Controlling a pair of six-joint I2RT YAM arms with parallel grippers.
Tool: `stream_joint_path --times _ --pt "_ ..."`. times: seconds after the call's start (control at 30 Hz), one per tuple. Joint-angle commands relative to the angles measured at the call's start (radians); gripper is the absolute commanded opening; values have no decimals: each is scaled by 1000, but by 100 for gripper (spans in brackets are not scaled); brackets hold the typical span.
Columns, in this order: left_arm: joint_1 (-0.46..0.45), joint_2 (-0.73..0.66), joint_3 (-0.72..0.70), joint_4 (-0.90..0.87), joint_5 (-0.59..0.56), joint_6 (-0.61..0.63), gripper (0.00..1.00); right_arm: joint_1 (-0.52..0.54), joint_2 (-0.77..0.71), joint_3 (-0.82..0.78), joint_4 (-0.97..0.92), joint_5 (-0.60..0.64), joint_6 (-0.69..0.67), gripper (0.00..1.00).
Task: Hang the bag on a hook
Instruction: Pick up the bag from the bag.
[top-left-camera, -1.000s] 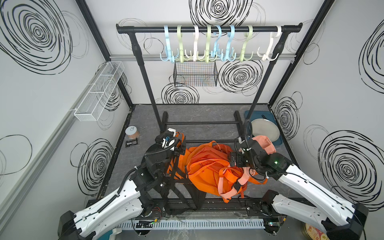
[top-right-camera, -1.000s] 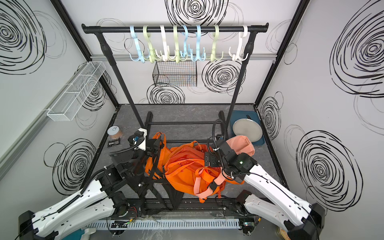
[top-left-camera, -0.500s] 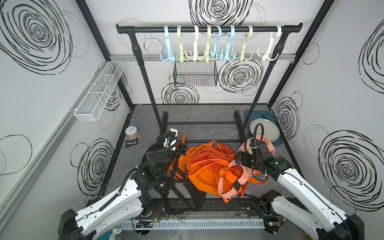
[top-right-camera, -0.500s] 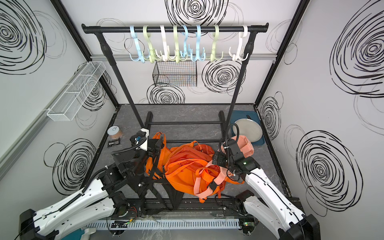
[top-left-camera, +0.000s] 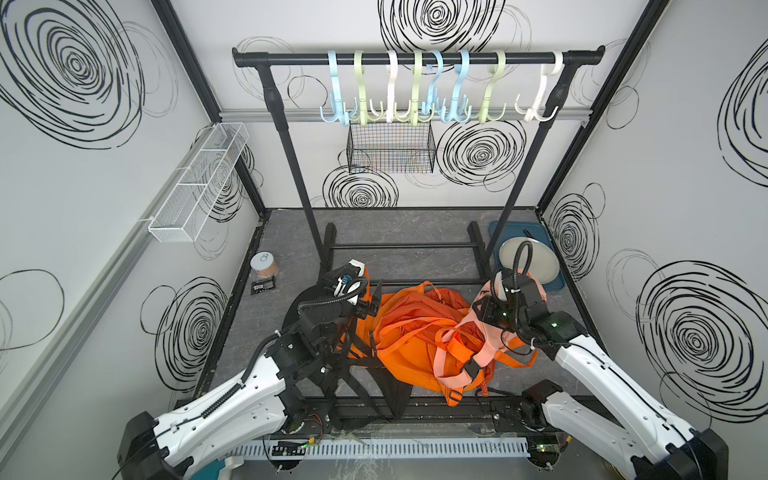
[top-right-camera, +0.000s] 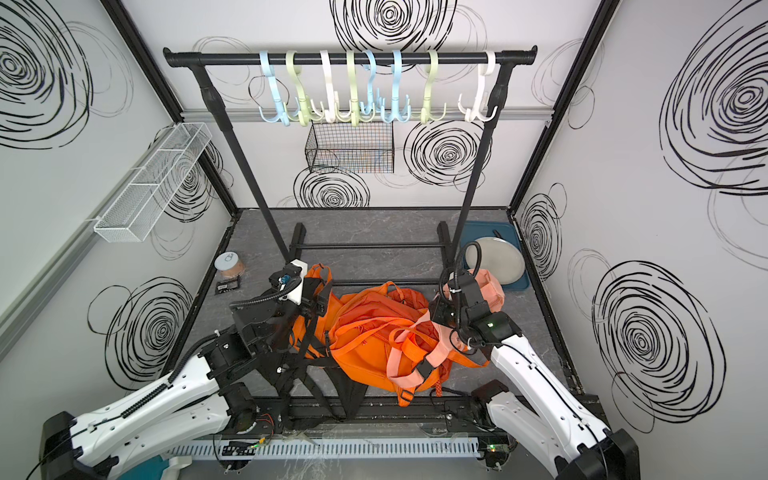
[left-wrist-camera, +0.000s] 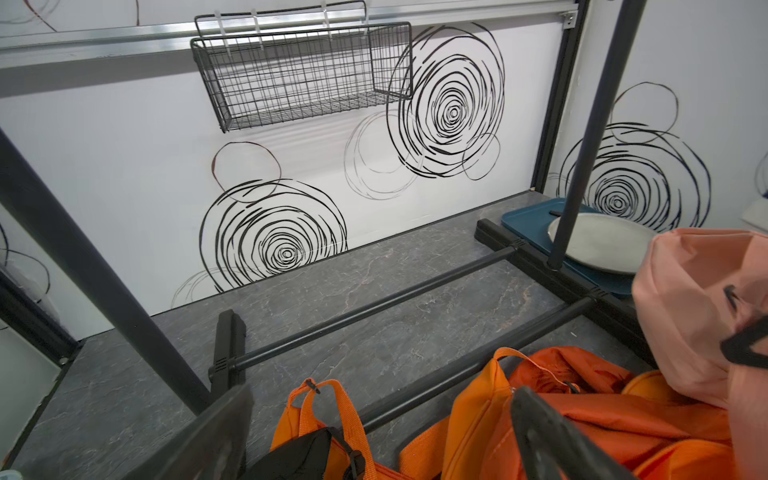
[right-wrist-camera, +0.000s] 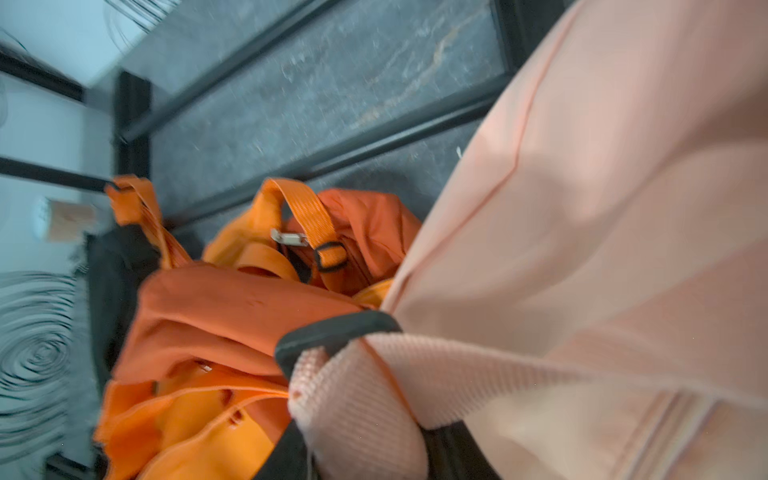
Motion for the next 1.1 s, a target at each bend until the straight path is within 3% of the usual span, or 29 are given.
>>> stream_joint_path --times 0.0,0.23,0.47,0.73,1.07 --pt "-30 5 12 34 69 13 99 -1 -11 64 26 1 -27 27" --pt "-166 74 73 31 83 25 99 2 -38 166 58 8 -77 11" --pt "-405 236 107 216 -29 127 99 6 -39 313 60 18 -109 2" --pt "-407 458 112 564 -2 75 99 12 -46 437 39 10 -133 0" --pt "-375 648 241 677 168 -14 99 18 -79 520 35 26 -146 0"
